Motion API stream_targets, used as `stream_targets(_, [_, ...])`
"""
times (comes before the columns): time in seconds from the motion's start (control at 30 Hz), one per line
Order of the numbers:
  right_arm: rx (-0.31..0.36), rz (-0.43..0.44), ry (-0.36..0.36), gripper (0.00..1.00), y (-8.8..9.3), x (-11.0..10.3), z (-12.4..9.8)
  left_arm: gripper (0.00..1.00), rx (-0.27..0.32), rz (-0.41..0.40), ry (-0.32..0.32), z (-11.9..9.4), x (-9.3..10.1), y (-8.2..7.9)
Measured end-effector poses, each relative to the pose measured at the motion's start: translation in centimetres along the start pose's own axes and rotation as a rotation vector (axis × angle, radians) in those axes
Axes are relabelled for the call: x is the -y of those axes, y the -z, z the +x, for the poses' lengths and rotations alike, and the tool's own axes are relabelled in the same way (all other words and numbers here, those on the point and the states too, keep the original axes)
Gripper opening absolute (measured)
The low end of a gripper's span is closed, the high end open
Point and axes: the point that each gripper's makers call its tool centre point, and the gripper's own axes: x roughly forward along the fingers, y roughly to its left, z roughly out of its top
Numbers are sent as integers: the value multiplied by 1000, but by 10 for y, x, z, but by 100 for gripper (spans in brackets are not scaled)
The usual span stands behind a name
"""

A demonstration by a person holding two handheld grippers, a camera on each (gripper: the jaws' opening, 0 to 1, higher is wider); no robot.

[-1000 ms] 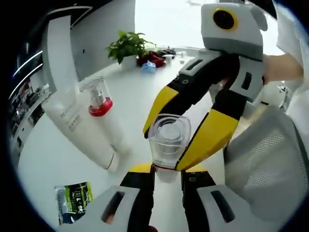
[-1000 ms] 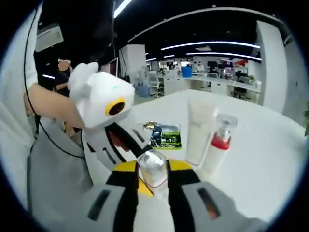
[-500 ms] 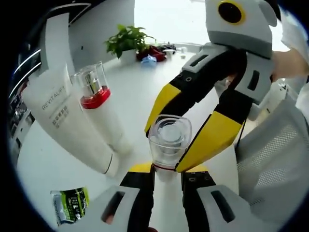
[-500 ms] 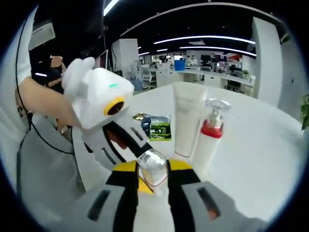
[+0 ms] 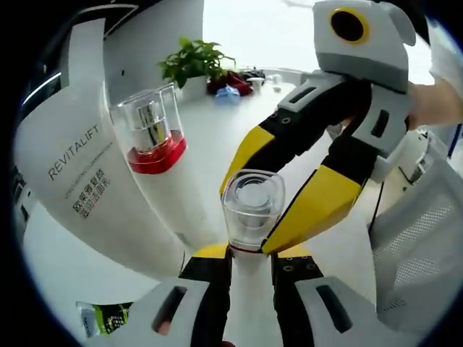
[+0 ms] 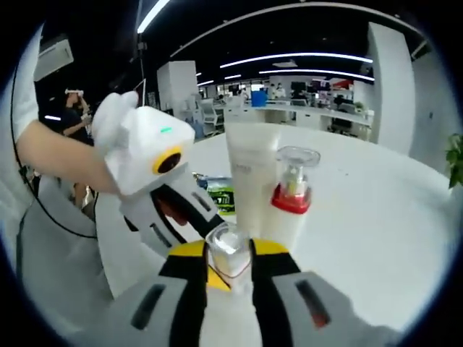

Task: Arrange the skincare products in the storage area until every visible bottle or jar stands upright without overlapping.

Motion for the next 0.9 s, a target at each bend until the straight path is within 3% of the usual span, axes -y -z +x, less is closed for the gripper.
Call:
stream_targets(0.27, [-15,-7,18,22,5,15,2,18,9,9,-13,7,-10,-6])
stream_targets(0.9, [-26,26,47,28,10,21,-2,18,-8,46,-1,15,-10,-10])
